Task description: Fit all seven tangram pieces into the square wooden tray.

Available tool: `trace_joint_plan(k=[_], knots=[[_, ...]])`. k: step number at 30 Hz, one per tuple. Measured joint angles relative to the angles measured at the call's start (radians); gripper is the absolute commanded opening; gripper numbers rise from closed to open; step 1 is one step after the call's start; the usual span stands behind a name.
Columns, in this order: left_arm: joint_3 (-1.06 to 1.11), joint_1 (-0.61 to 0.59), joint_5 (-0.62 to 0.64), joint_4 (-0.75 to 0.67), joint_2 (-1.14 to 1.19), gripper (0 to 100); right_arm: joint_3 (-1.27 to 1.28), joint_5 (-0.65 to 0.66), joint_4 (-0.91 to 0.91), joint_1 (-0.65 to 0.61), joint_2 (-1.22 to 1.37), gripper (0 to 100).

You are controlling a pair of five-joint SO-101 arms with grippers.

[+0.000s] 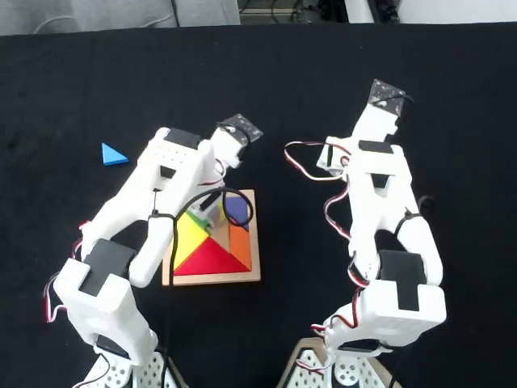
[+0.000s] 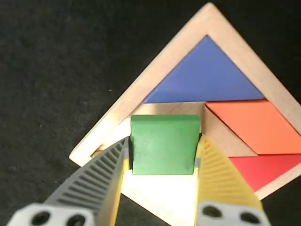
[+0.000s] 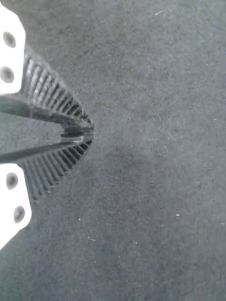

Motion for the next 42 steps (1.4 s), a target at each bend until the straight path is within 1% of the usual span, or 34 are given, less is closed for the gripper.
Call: trace_joint_plan(k=[2, 9, 15, 27, 29, 32, 35, 38, 42], knots=[[0.000, 0.003, -0.025, 0.000, 0.000, 17, 0.000, 0.000, 0.000, 0.000, 0.000, 1.1], [0.000, 0.003, -0.034, 0.000, 0.000, 18, 0.000, 0.000, 0.000, 0.000, 0.000, 1.1], [0.000, 0.003, -0.005, 0.000, 0.000, 30, 0.000, 0.000, 0.000, 0.000, 0.000, 1.1], [-0.017, 0.002, -0.002, 0.000, 0.000, 29, 0.000, 0.000, 0.000, 0.000, 0.000, 1.1], [-0.048, -0.034, -0.002, -0.003, -0.008, 29, 0.000, 0.000, 0.000, 0.000, 0.000, 1.1], [-0.080, -0.117, 0.000, -0.040, -0.031, 29, 0.000, 0.000, 0.000, 0.000, 0.000, 1.1], [-0.077, -0.163, -0.015, -0.110, -0.032, 29, 0.000, 0.000, 0.000, 0.000, 0.000, 1.1], [-0.044, -0.169, -0.077, -0.167, -0.026, 29, 0.000, 0.000, 0.000, 0.000, 0.000, 1.1], [-0.017, -0.169, -0.098, -0.201, 0.000, 29, 0.000, 0.000, 0.000, 0.000, 0.000, 1.1]])
